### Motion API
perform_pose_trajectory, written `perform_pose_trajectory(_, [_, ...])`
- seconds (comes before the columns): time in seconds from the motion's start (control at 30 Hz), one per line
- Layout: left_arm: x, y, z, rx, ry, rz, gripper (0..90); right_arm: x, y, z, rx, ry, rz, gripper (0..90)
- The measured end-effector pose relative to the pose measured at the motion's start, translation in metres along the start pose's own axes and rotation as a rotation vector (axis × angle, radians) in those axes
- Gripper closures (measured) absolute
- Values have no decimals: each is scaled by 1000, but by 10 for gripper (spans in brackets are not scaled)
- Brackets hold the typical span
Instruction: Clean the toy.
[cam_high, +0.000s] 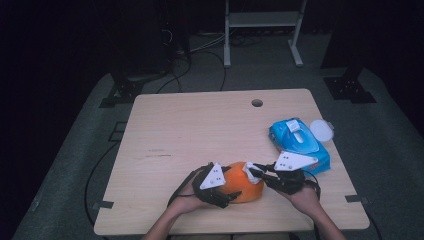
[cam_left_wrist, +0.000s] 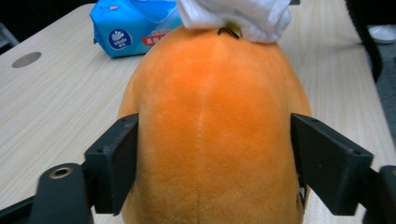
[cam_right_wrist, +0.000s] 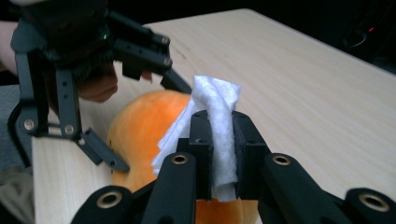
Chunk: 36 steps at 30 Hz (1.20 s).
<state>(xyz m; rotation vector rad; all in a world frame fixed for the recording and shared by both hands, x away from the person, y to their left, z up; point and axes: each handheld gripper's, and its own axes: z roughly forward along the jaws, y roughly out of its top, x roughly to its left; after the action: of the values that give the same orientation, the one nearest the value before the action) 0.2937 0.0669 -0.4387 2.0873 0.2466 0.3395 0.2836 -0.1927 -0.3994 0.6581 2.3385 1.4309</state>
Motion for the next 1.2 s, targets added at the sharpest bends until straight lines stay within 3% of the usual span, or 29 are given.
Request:
perform_pose_trajectory(0.03, [3, 2, -1, -4, -16, -26, 113, -1, -1, 0, 6, -1, 1, 793])
perform_pose_trajectory(0.17, [14, 4, -5, 22, -29, -127, 43, -7, -9, -4, 17, 31, 39, 793])
perform_pose_trajectory(0.23, [17, 0, 1, 39, -71, -193, 39, -10, -12, -5, 11, 55, 65, 792])
perform_pose_trajectory(0.3, [15, -2, 5, 51, -76, -199, 39, -10, -12, -4, 11, 56, 62, 792])
perform_pose_trajectory(0.37, [12, -4, 8, 58, -62, -183, 45, -9, -12, -2, 14, 56, 58, 793])
perform_pose_trajectory(0.47, [10, -5, 4, 29, -35, -154, 252, -8, -11, -2, 14, 38, 48, 792])
perform_pose_trajectory(0.53, [9, -1, 0, -11, -8, -120, 296, -7, -8, -4, 3, 17, 36, 792])
perform_pose_trajectory(0.67, [5, 10, -6, -74, 110, 9, 313, -3, 4, -14, -56, -40, -5, 792])
perform_pose_trajectory(0.73, [5, 8, -3, -58, 108, 11, 302, -3, 5, -14, -60, -44, -5, 792])
perform_pose_trajectory(0.8, [7, 0, 3, -14, 76, -11, 270, -2, 3, -9, -35, -45, -10, 792])
perform_pose_trajectory(0.83, [10, -6, 3, -30, 52, -43, 216, -2, -4, -2, 5, -51, -34, 793])
perform_pose_trajectory(0.93, [11, -7, 1, -35, 42, -50, 215, -7, -7, -3, 11, -55, -33, 792])
perform_pose_trajectory(1.1, [6, -3, 3, -18, 62, -4, 218, -10, -9, -10, 14, -70, -8, 793])
perform_pose_trajectory(1.2, [-1, 1, 5, 15, 74, 52, 219, 1, 0, -6, -6, -32, -29, 793])
